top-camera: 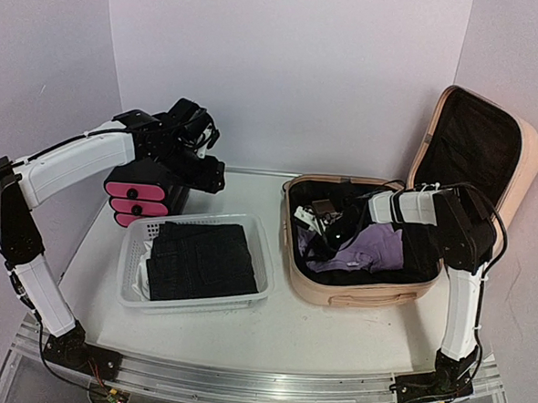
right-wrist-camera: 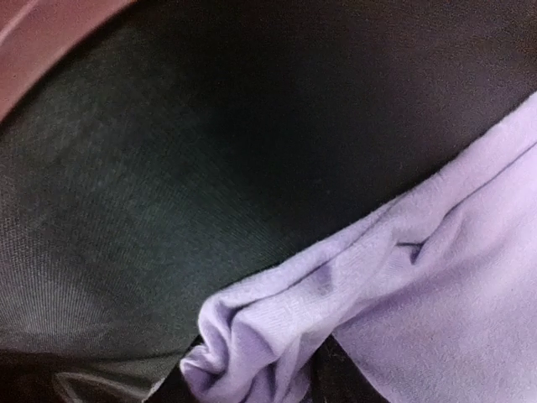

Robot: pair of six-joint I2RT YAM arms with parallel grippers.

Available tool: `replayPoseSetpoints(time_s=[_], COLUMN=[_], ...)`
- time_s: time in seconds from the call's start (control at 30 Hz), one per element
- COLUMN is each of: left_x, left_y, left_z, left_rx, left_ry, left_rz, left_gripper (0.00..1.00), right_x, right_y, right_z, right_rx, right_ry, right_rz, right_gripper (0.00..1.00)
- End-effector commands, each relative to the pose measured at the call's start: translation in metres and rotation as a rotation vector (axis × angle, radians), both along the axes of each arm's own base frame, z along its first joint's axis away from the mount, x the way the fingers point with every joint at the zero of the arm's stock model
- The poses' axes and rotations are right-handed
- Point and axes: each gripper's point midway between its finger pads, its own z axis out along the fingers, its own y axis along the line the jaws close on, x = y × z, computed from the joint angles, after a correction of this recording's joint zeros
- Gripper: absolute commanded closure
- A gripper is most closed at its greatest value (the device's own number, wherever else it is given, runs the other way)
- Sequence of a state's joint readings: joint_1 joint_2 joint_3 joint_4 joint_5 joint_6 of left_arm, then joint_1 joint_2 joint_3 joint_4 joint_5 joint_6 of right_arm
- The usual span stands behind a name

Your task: Open, take out, and arrange the luggage

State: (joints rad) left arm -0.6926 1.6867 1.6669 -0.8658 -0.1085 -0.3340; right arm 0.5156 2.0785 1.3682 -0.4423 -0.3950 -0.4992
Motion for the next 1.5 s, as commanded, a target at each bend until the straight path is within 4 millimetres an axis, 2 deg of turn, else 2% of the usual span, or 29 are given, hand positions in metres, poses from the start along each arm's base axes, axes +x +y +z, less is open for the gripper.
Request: replayPoseSetpoints(time_s=[0.0,0.2,0.3,0.57,0.7,0.83,0.93,1.1,1.2,1.33,1.47], left_x=[-0.002,-0.003,-0.003,-0.001,0.005,0.012,0.019,0.022,0.013,0.001,-0.013], left_y=[0.009,0.007,0.007,0.003,-0.002,-0.009,-0.018,-0.072,-0.11,-0.16,-0.201], left_z=[0.023,0.021,0.02,0.031,0.044,0.046,0.04,0.015,-0.005,-0.02,-0.035], left_rx=[-0.026,-0.035,-0.044,-0.106,-0.193,-0.365,-0.525,-0.718,-0.759,-0.786,-0.805], left_ry=[-0.046,-0.032,-0.021,-0.001,0.024,0.158,0.335,0.712,0.897,1.013,1.096], left_rz=[0.019,0.022,0.029,0.045,0.082,0.162,0.269,0.345,0.405,0.471,0.564], left_gripper=[0.31,0.31,0.3,0.16,0.01,0.0,0.01,0.08,0.1,0.08,0.06], right_x=[0.004,-0.008,-0.008,-0.006,-0.007,-0.016,-0.019,-0.018,-0.012,0.008,0.005], right_y=[0.004,0.003,0.001,-0.01,-0.014,-0.012,-0.012,-0.015,-0.021,-0.023,-0.021], right_z=[0.024,0.042,0.046,0.073,0.092,0.109,0.12,0.125,0.121,0.123,0.129], right_rx=[0.041,0.102,0.125,0.186,0.252,0.3,0.323,0.334,0.322,0.35,0.379], right_ry=[-0.046,-0.017,0.0,0.013,0.051,0.091,0.094,0.108,0.101,0.134,0.135], right_rz=[-0.007,-0.022,-0.036,-0.089,-0.123,-0.108,-0.099,-0.112,-0.126,-0.178,-0.136], right_gripper=[0.65,0.81,1.0,1.0,1.0,1.0,1.0,1.0,1.0,1.0,1.0])
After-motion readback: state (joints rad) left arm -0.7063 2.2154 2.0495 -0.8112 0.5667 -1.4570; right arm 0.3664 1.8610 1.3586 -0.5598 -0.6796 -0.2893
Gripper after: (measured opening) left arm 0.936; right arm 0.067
